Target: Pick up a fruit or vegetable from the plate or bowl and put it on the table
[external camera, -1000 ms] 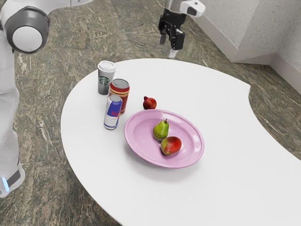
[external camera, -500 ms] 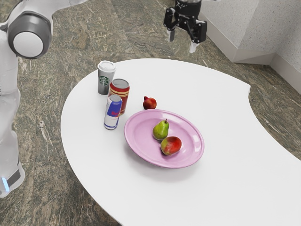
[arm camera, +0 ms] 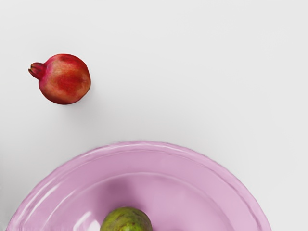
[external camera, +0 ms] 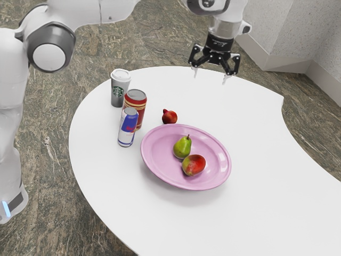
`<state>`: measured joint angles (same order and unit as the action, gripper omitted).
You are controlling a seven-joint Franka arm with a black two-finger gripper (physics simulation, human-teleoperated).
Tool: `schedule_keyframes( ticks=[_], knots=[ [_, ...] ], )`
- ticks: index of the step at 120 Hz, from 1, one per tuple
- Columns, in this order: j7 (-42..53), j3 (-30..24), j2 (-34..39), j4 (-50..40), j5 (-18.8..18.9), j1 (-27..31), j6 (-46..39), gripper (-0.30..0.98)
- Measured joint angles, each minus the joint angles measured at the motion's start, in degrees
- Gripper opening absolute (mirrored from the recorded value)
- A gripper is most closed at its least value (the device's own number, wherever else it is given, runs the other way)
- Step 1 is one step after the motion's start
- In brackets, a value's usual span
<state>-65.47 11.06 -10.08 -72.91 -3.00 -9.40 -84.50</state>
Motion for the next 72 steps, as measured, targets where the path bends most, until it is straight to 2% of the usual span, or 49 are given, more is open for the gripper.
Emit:
schedule_keyframes(
  ticks=[16, 28, 48, 72],
  knots=[
    [-6.03, 0.18, 3.29, -10.49, -0.27, -0.18, -4.95, 0.69],
    [-10.00, -1.71, 6.23, -16.17, -0.24, -0.93, -8.57, 0.69],
    [-15.53, -4.24, 8.72, -22.75, -0.18, -2.57, -13.49, 0.69],
    [-20.61, -4.86, 10.02, -27.95, -0.04, -5.60, -17.95, 0.69]
  ],
)
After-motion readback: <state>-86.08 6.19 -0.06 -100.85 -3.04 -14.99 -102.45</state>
